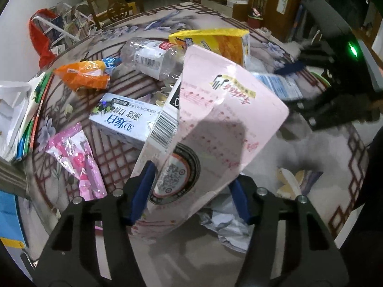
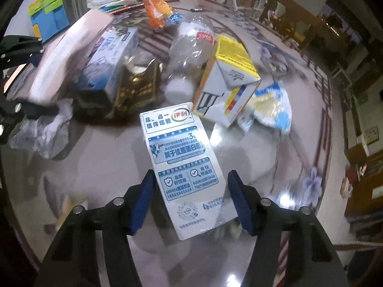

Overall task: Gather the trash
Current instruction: 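Grasp the white milk carton with the right gripper while the left grasps the pink carton, then carry both cartons over the red bin and open both grippers to drop them, then move both open grippers back over the table trash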

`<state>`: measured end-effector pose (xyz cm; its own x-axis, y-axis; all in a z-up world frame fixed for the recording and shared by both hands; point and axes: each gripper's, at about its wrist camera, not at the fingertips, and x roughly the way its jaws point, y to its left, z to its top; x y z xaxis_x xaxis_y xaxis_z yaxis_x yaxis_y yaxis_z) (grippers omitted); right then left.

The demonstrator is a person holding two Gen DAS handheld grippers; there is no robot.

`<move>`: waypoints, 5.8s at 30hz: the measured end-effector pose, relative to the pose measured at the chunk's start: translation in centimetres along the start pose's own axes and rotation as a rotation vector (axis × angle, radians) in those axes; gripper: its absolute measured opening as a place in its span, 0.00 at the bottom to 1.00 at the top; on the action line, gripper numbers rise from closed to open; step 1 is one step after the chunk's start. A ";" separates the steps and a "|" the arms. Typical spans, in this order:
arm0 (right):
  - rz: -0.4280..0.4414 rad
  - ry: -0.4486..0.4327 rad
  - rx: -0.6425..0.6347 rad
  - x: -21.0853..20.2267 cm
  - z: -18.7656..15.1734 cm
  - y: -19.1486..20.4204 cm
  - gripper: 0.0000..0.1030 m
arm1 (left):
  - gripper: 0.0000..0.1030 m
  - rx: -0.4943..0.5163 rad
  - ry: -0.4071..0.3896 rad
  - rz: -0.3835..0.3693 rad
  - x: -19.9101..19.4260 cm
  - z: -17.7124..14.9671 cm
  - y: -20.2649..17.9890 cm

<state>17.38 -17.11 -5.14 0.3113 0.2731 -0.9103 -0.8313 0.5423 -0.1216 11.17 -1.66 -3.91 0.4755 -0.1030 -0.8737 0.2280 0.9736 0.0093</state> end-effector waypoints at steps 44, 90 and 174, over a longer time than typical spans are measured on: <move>-0.197 -0.275 0.587 -15.3 -11.2 -2.0 0.54 | 0.44 -0.060 -0.165 -0.178 -6.2 5.0 -7.8; -0.387 -0.305 1.086 -18.8 -30.2 -17.3 0.53 | 0.44 0.096 -0.053 -0.592 3.3 17.3 -32.8; -0.148 -0.278 0.586 -10.1 -1.3 1.3 0.93 | 0.95 -0.399 -0.164 -0.089 -7.4 0.0 5.6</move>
<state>12.53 -20.24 3.38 0.5752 0.3146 -0.7551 -0.4071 0.9107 0.0693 8.86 4.52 2.62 0.6047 -0.1894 -0.7736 -0.0570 0.9585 -0.2793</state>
